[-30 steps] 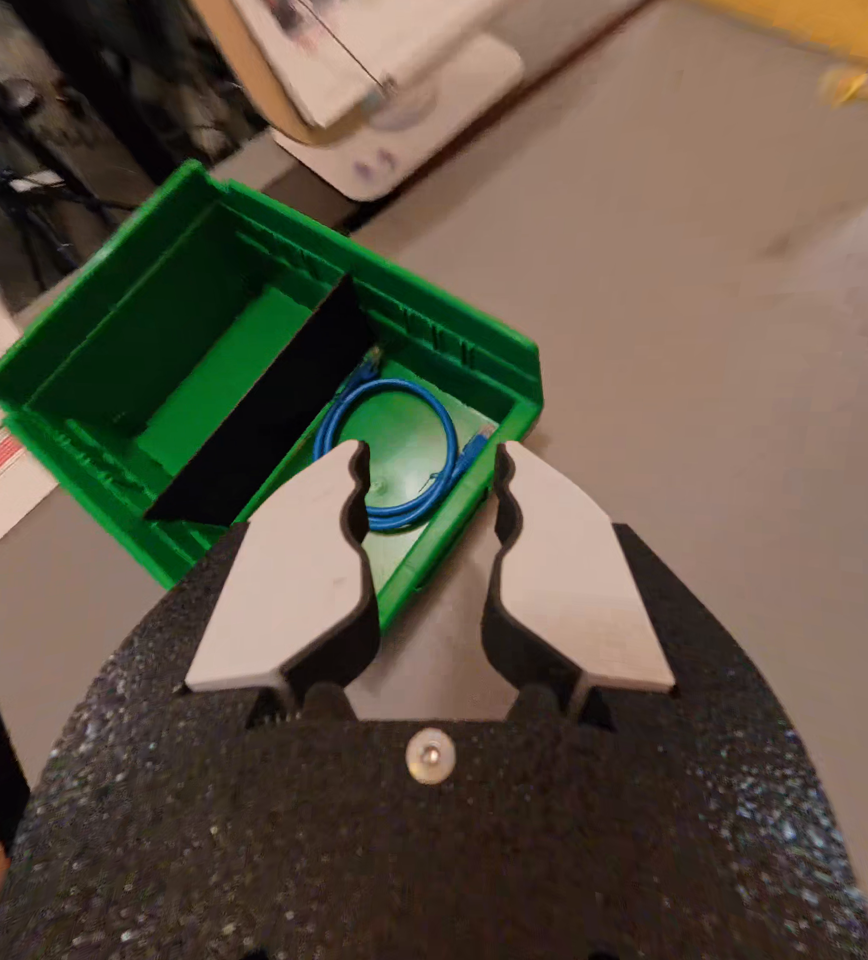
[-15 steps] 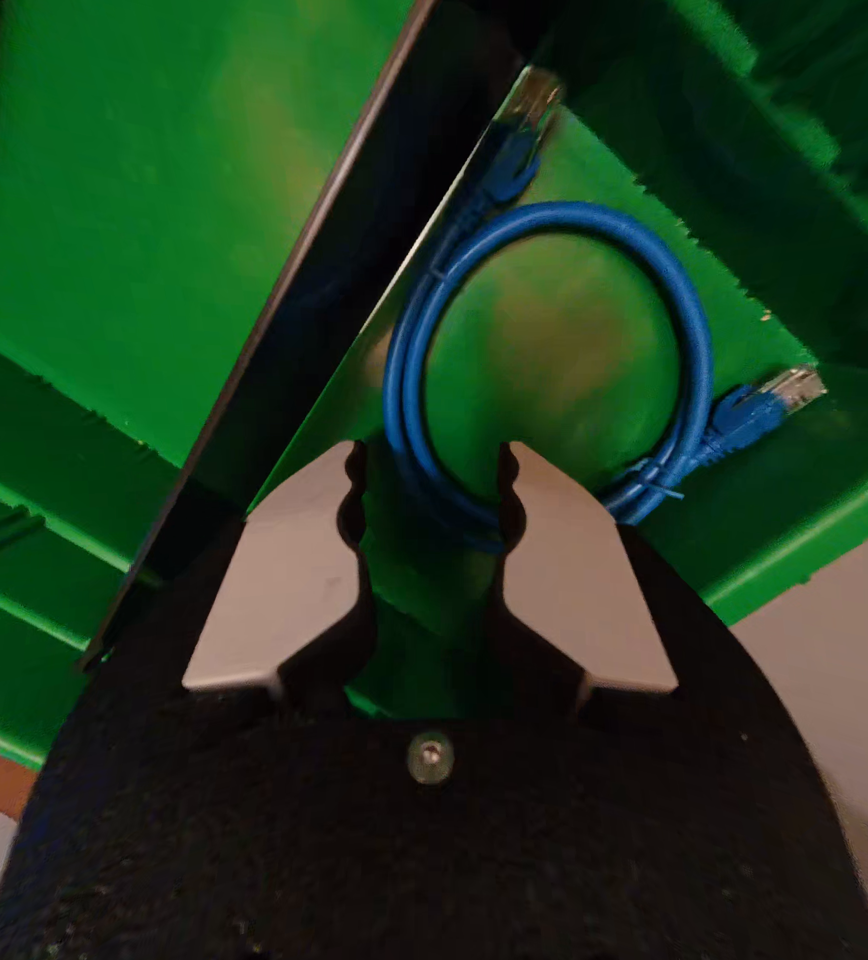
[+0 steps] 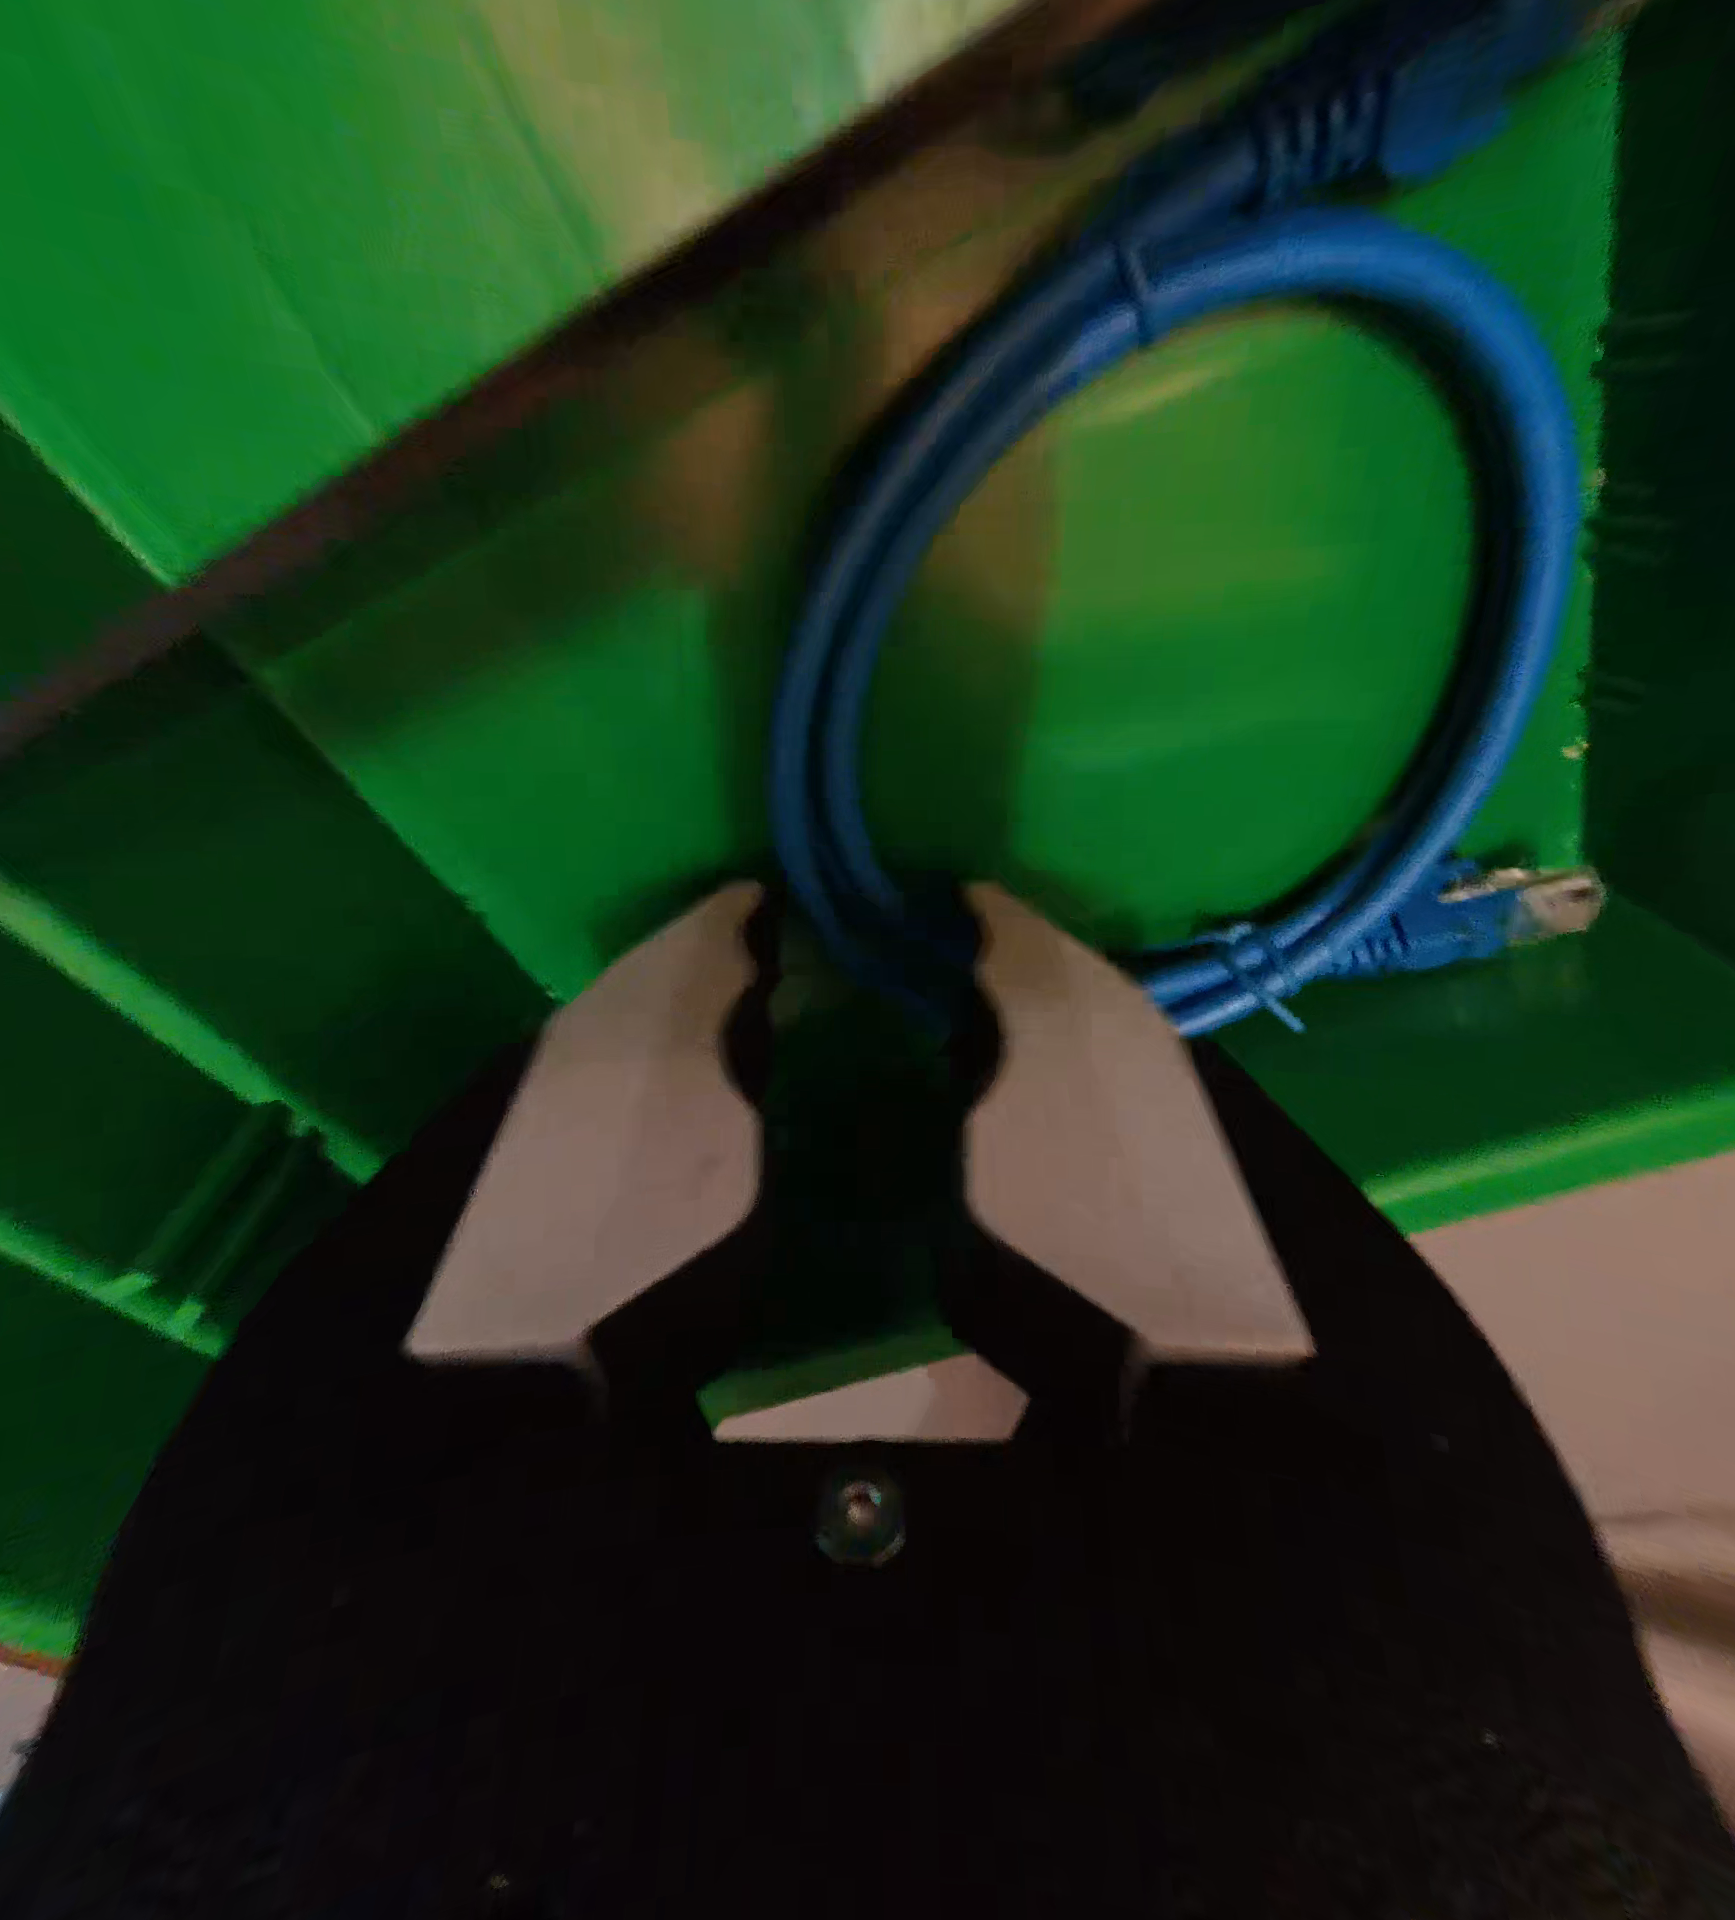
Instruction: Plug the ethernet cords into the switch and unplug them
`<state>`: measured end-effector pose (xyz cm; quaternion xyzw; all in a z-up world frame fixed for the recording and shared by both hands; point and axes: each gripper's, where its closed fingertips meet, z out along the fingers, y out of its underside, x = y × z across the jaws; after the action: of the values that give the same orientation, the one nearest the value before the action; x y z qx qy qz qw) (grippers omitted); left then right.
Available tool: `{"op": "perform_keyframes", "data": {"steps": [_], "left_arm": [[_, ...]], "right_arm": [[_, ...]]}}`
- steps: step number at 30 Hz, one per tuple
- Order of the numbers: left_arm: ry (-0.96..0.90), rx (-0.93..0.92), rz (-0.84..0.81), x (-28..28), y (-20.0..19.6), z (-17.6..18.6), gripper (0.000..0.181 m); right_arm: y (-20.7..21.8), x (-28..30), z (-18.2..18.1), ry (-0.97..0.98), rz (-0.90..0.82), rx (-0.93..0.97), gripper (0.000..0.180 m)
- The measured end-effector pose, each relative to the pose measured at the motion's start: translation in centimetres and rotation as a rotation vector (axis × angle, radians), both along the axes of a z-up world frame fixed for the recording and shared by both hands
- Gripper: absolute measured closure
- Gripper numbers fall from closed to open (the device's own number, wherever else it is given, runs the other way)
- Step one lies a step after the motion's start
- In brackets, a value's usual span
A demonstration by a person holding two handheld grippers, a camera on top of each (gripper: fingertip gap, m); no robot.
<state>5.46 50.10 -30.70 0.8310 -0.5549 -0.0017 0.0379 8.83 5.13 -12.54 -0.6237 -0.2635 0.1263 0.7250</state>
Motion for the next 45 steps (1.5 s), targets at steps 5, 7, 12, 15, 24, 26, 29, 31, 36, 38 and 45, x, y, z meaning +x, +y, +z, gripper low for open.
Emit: {"op": "perform_keyframes", "data": {"steps": [5, 7, 12, 15, 24, 26, 29, 31, 36, 38, 45], "left_arm": [[-0.047, 0.140, -0.078, 0.2, 1.2, 2.0, 0.170], [-0.151, 0.174, -0.089, 0.7, 0.7, 6.0, 0.172], [-0.362, 0.164, -0.141, 0.0, -1.9, 15.8, 0.175], [-0.466, 0.128, -0.263, -0.5, -5.3, 19.1, 0.175], [-0.526, -0.083, -0.389, -2.3, -17.1, 13.7, 0.175], [-0.552, -0.137, -0.361, -2.4, -19.8, 10.7, 0.175], [-0.598, -0.218, -0.305, -2.2, -23.4, 6.8, 0.175], [-0.615, -0.259, -0.329, -2.2, -25.6, 5.4, 0.175], [-0.707, 0.131, -0.461, -0.2, -24.2, 7.2, 0.176], [-0.787, 0.353, -0.526, 1.1, -23.0, 9.2, 0.175], [-0.817, 0.197, -0.482, 1.6, -25.2, 7.3, 0.175]], "right_arm": [[-1.3, 0.8, 0.6, -0.011, -0.039, 0.025, 0.115], [-2.0, 1.3, 0.8, -0.022, -0.061, 0.038, 0.115], [-3.4, 2.5, 1.7, -0.017, -0.103, 0.069, 0.115], [-3.9, 2.8, 2.2, -0.023, -0.117, 0.087, 0.115], [-4.2, 2.6, 2.2, -0.028, -0.104, 0.096, 0.115], [-4.2, 2.7, 1.8, -0.020, -0.097, 0.094, 0.115], [-4.2, 3.1, 1.5, 0.009, -0.089, 0.096, 0.115], [-4.3, 3.2, 1.4, 0.030, -0.082, 0.104, 0.115], [-4.7, 3.6, 1.6, 0.089, -0.057, 0.129, 0.115], [-4.8, 3.9, 1.6, 0.102, -0.062, 0.136, 0.115], [-4.7, 3.9, 1.5, 0.097, -0.064, 0.123, 0.115]]}}
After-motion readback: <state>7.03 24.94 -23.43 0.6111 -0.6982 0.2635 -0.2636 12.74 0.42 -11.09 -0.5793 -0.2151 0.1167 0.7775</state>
